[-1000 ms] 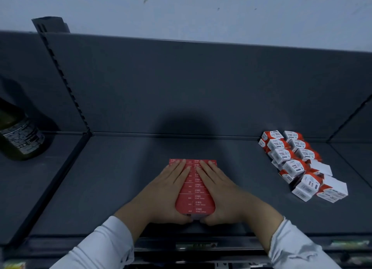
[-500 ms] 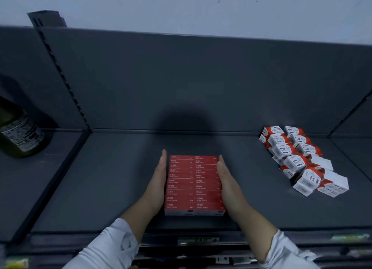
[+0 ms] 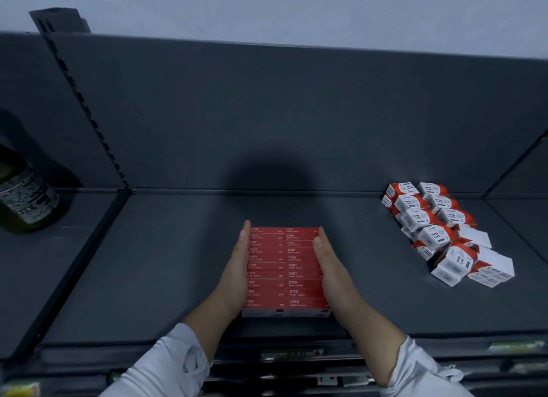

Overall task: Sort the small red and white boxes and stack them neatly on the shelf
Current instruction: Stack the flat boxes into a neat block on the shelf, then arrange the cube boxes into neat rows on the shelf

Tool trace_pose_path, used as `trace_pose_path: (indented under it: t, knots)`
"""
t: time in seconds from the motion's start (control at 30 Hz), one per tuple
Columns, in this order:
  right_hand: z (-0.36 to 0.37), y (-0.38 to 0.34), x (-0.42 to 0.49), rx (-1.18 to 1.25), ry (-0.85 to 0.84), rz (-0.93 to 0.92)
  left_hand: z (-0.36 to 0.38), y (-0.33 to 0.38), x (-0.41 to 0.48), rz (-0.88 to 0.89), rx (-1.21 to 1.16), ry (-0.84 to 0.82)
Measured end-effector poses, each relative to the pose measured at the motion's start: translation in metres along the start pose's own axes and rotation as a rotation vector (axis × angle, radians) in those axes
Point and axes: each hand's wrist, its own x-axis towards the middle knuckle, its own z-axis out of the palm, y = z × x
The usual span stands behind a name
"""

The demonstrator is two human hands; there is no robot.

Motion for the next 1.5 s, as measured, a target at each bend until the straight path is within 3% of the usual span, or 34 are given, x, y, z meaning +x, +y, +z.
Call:
trace_pose_path:
  t: [0.43, 0.73, 0.9, 1.07, 1.17, 1.5]
  knots:
    - [-0.002, 0.001, -0.001, -0.026, 0.001, 0.014, 0.001, 0.000, 0.000, 0.019, 0.154, 0.034]
    - [-0.012, -0.006, -0.001, 0.037, -0.030, 0.041, -0.017, 0.001, 0.003, 0.046, 0.239, -0.046]
    - [-0.033, -0.017, 0.004, -0.240, 0.034, -0.035, -0.051, 0.003, 0.019, 0.099, 0.610, -0.064]
    - [-0.060, -0.028, 0.013, -0.826, -0.032, -0.133, -0.054, 0.013, 0.042, 0.256, 1.083, -0.139]
    - [-0.070, -0.037, 0.017, -1.060, -0.026, -0.155, -0.049, 0.020, 0.054, 0.310, 1.310, -0.156]
    - [-0.081, -0.048, 0.006, -1.274, 0.002, -0.080, -0.013, 0.021, 0.069, 0.295, 1.541, -0.251]
